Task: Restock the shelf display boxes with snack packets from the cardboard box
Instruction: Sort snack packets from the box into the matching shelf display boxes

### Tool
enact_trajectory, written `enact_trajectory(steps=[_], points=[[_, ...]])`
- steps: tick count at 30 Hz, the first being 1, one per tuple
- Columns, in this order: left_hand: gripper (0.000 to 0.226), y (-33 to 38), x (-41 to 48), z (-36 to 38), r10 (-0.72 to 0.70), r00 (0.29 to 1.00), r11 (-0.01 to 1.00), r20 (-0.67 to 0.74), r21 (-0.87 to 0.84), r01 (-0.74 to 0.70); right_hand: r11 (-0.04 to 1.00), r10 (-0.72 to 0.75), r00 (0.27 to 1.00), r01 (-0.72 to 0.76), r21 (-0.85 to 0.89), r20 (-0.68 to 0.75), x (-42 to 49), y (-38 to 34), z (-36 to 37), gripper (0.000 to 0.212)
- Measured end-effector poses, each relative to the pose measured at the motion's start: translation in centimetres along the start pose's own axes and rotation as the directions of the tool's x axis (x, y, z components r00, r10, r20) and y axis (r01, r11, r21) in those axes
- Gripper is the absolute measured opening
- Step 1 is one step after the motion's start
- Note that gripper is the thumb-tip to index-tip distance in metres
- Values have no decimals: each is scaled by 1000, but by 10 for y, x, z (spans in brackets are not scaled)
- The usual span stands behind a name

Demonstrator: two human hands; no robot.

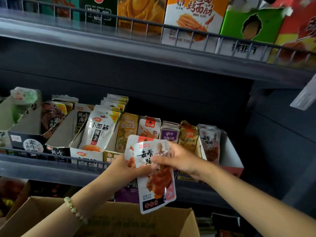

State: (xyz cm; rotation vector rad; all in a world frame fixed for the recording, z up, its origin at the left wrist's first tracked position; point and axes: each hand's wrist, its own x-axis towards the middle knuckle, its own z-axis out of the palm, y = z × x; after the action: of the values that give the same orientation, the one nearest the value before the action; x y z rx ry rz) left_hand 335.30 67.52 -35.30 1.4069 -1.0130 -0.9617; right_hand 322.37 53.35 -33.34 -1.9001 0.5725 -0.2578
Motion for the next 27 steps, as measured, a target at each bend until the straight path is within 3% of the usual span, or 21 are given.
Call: enact_trajectory(steps=[4,7,12,15,20,24,27], points=[[28,7,8,21,-18,1000,1000,4,-11,18,996,63,985,-53,66,-159,-28,15,-28,67],[26,9,18,34,-64,998,996,12,-61,64,992,64,950,-27,123,-305,-54,23,-66,45],[27,7,39,57,-99,995,991,-10,-93,98,973,39,801,105,205,-597,-85,29,-144,14],[25,5,48,68,-106,994,989,-22,-103,104,991,17,727,80,109,-686,-87,36,-189,8],[30,-1,54,75,-135,990,985,-31,-114,131,999,-6,706,42,34,-709,-55,50,-204,12],[36,-3,53,72,-170,984,983,-51,-77,166,998,-42,771,-4,-70,-635,-10,77,-195,23],[74,-1,51,63,-154,987,985,-54,-83,150,969,-73,828,-73,-237,-556,9,96,-189,48]])
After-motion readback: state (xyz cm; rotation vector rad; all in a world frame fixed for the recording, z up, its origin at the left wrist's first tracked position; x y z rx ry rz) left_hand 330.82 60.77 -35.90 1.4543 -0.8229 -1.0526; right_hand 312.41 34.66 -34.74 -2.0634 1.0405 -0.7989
